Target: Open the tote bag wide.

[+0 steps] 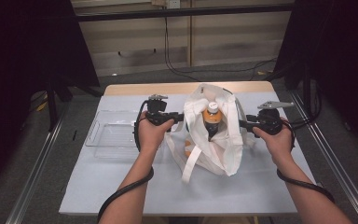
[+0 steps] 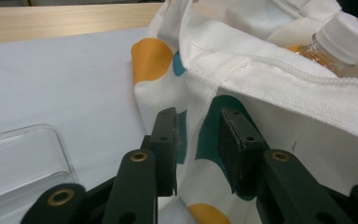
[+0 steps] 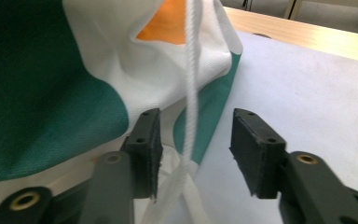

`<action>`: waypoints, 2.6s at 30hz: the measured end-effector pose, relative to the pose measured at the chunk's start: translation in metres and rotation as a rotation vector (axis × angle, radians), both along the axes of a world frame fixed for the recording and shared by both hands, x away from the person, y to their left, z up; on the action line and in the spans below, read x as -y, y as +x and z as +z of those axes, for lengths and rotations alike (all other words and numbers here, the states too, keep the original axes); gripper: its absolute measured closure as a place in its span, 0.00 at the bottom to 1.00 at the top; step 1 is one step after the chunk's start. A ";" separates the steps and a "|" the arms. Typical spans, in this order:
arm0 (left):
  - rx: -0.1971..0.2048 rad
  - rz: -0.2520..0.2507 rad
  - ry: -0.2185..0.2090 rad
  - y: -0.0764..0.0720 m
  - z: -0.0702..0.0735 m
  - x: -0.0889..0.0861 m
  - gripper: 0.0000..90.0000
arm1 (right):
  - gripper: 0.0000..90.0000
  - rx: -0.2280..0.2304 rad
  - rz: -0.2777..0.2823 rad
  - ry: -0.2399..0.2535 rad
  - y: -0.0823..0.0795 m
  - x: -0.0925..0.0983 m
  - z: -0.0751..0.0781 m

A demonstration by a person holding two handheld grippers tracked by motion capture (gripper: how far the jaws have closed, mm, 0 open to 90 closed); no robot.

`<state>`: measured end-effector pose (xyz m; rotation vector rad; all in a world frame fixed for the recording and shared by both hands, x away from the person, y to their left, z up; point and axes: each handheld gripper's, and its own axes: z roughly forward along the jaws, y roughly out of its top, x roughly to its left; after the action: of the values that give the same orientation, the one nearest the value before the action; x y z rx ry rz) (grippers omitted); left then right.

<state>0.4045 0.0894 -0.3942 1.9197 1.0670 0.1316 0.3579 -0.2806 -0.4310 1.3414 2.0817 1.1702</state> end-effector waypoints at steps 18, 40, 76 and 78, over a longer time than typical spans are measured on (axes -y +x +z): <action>-0.009 0.039 -0.015 0.011 0.018 -0.008 0.71 | 0.45 -0.039 -0.040 0.048 0.008 0.005 0.022; -0.011 0.033 -0.025 0.019 0.027 0.005 0.66 | 0.41 -0.028 -0.049 0.069 0.021 0.006 0.048; -0.033 0.022 -0.049 0.020 0.030 0.019 0.57 | 0.96 -0.016 0.029 0.046 0.026 -0.013 0.047; -0.034 0.028 -0.062 0.020 0.030 0.022 0.49 | 0.96 -0.016 0.029 0.046 0.025 -0.014 0.047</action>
<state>0.4243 0.0677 -0.3645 1.8576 1.1083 0.0802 0.3834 -0.2669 -0.3838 1.3497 2.1049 1.2296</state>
